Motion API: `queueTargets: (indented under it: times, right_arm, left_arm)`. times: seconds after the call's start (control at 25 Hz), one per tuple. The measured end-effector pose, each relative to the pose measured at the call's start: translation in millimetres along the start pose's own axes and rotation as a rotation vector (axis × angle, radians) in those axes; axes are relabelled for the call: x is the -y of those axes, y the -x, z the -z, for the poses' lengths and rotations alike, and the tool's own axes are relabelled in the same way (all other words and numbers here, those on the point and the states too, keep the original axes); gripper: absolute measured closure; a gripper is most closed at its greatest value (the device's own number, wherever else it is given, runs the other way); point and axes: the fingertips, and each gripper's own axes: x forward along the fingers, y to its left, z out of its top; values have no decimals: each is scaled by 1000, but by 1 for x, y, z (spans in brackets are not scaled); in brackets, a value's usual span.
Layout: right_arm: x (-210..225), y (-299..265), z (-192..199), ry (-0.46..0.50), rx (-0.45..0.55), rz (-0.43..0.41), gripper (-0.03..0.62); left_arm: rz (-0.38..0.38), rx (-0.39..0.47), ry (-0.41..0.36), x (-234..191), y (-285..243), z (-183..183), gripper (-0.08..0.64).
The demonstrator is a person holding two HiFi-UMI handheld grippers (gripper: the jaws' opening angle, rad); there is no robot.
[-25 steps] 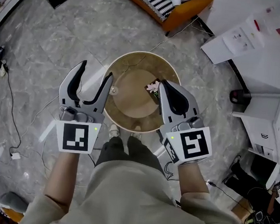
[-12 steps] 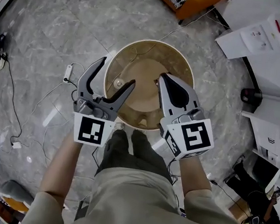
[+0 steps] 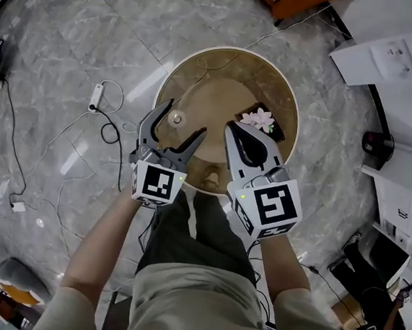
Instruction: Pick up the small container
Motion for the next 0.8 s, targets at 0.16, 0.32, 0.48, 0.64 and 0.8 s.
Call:
queueTargets:
  times: [0.16,0.32,0.48,0.64,0.8]
  right_arm:
    - [-10,-19,34,-3,-37,-22,597]
    - [-14,-39,61,29,-62,-45,597]
    - [-14,-60,89,23,-74,-52,597]
    - [-17,-82,119,28,-95,-82,597]
    - [-20,-97,153,55,-134,-115,597]
  left_arm:
    - [-56,-34,73,-8,-15,51,199]
    - [-78,-42,113,-21,-34,93,199]
    - [-51,-89,107,-10,-53,145,195]
    - [-21,-131,116,5,-72,187,189]
    - [0,-153,139,17,-85,220,189]
